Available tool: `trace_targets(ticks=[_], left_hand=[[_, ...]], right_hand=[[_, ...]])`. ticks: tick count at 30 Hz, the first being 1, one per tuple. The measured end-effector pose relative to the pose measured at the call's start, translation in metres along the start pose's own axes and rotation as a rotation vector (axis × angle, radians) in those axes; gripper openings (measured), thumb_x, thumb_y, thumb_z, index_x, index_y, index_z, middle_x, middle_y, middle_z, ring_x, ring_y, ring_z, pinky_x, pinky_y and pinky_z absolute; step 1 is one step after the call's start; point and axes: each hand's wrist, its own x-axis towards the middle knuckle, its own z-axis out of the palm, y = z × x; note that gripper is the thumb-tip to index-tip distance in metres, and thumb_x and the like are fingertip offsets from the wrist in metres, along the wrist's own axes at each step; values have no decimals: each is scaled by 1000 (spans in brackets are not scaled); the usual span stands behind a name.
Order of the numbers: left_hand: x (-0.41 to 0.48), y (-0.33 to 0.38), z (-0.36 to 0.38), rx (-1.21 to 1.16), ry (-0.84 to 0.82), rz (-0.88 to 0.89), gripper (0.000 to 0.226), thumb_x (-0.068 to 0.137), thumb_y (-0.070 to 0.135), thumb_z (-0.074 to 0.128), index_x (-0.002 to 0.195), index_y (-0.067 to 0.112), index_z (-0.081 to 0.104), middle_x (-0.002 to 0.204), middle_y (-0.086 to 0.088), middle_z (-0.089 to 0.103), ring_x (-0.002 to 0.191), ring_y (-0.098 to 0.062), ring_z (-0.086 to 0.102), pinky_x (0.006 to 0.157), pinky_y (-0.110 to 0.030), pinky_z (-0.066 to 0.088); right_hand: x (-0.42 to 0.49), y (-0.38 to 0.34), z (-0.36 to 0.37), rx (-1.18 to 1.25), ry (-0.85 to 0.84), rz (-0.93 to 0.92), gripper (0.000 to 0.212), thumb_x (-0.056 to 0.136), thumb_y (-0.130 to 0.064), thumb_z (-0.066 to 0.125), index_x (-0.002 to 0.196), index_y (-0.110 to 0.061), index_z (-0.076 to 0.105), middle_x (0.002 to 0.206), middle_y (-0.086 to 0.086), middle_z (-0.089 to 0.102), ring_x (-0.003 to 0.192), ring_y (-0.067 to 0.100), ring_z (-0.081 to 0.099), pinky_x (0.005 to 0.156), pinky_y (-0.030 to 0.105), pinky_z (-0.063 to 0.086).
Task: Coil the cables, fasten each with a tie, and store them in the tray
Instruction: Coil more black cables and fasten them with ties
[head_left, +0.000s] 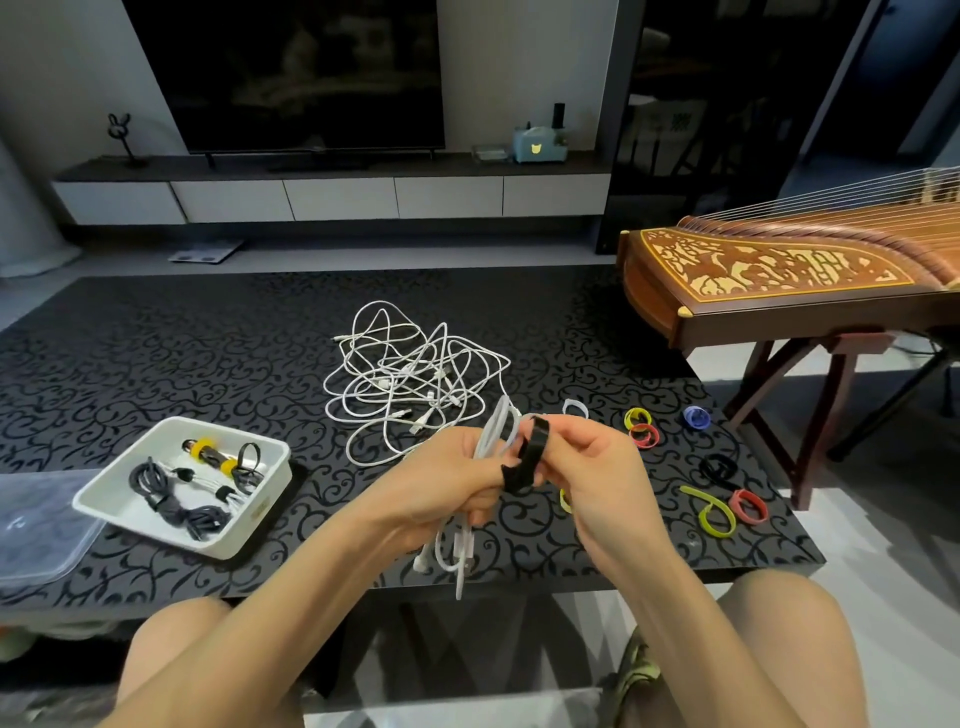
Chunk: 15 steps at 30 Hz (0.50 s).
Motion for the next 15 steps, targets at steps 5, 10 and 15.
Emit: trace_targets(ticks=[5, 10, 15], left_hand=[[0, 0, 5, 295, 177, 127, 32, 83, 9, 66, 59, 24, 53, 48, 12, 43, 44, -6, 36, 48, -19, 34], [-2, -1, 14, 448, 148, 249, 10, 80, 28, 66, 78, 17, 66, 66, 3, 64, 60, -13, 58, 65, -29, 50], [-1, -1, 0, -62, -77, 120, 37, 72, 55, 51, 88, 22, 58, 49, 14, 34, 42, -1, 29, 48, -17, 28]], right_hand=[[3, 0, -2, 382, -33, 364, 30, 91, -26, 54, 91, 0, 67, 88, 13, 72, 76, 18, 69, 68, 27, 56], [7, 4, 5, 387, 120, 463, 26, 97, -22, 52, 73, -13, 58, 59, 3, 57, 49, 12, 55, 52, 24, 42], [5, 2, 2, -71, 104, 214, 31, 89, -11, 56, 58, -16, 54, 46, -8, 32, 42, 7, 25, 41, 19, 24]])
